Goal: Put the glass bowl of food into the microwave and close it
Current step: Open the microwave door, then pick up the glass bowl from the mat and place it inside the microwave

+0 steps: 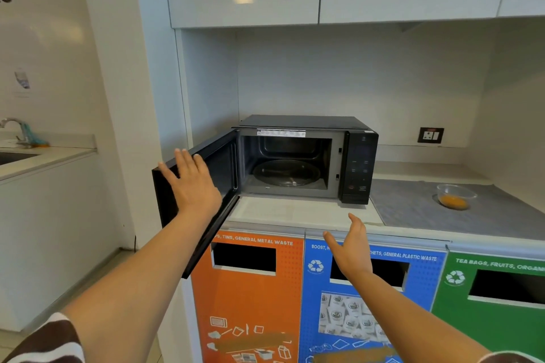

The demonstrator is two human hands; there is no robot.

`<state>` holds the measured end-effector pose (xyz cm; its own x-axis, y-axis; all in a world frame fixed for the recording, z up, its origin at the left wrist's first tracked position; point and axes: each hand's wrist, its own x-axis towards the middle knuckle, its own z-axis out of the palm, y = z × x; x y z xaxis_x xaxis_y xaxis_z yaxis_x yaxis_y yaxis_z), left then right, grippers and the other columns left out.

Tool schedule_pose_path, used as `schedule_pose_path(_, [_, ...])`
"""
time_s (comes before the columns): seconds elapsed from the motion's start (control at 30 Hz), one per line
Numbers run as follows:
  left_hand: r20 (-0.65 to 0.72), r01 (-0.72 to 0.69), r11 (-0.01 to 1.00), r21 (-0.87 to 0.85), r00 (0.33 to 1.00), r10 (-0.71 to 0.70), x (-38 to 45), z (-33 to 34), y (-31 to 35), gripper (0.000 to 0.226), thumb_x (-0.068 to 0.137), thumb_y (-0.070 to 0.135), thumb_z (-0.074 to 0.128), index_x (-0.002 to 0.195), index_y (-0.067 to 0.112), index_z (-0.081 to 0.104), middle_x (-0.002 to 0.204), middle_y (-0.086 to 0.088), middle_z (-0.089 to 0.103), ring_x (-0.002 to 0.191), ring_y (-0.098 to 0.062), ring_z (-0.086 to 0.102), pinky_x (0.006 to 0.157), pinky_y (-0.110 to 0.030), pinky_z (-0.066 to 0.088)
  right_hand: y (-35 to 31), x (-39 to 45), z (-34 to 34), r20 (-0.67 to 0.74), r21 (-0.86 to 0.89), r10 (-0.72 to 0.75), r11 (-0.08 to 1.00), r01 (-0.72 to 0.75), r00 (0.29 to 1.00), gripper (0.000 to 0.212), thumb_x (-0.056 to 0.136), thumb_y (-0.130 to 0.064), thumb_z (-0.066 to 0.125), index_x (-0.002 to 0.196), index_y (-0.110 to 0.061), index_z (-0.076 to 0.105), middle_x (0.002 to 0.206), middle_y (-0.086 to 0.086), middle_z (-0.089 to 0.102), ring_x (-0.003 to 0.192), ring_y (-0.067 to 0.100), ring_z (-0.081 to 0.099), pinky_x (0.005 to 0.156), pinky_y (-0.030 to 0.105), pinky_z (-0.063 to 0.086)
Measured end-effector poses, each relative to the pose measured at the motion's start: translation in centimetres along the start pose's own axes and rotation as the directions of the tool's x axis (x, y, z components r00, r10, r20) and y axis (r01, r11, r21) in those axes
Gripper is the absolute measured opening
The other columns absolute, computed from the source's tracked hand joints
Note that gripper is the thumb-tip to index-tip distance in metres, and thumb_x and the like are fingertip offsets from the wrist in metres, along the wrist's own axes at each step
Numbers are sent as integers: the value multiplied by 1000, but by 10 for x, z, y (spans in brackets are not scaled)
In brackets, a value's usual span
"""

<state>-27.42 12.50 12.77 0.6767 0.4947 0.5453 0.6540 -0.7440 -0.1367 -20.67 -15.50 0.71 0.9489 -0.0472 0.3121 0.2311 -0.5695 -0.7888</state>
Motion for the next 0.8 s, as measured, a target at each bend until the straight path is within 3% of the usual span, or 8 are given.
schedule_pose_path(0.1, [-71, -172, 981, -90, 984, 166, -11, 2, 26, 80, 82, 41, 53, 146, 8, 16, 156, -20, 12, 145, -34, 1, 112, -61, 2, 3, -1, -2, -3, -2, 16, 1000, -16, 1000, 78, 81, -39, 63, 143, -16, 21, 153, 10, 26, 135, 31, 34, 108, 47, 36])
schedule_pose_path(0.27, [-23, -360, 892, -272, 930, 368, -38, 15, 89, 60, 85, 29, 50, 139, 10, 32, 149, -14, 32, 144, -30, 13, 115, -54, 7, 16, 3, -12, -11, -17, 24, 1000, -24, 1000, 77, 82, -40, 62, 143, -17, 21, 153, 9, 26, 135, 30, 34, 108, 46, 36])
schedule_pose_path(0.47, [50, -378, 781, -497, 886, 461, -65, 28, 164, 38, 88, 25, 48, 124, 13, 48, 122, -6, 58, 118, -24, 47, 108, -42, 30, 45, 22, -36, -30, -26, 30, 999, -31, 999, 75, 83, -41, 61, 142, -19, 22, 152, 7, 27, 135, 30, 35, 108, 46, 36])
schedule_pose_path(0.8, [92, -439, 663, -607, 790, 606, -74, 34, 330, 36, 88, 25, 46, 121, 11, 50, 112, -9, 62, 106, -26, 53, 92, -36, 40, 141, 98, -106, -53, -52, 88, 994, -91, 995, 73, 85, -43, 57, 143, -17, 21, 150, 8, 28, 132, 28, 36, 105, 44, 38])
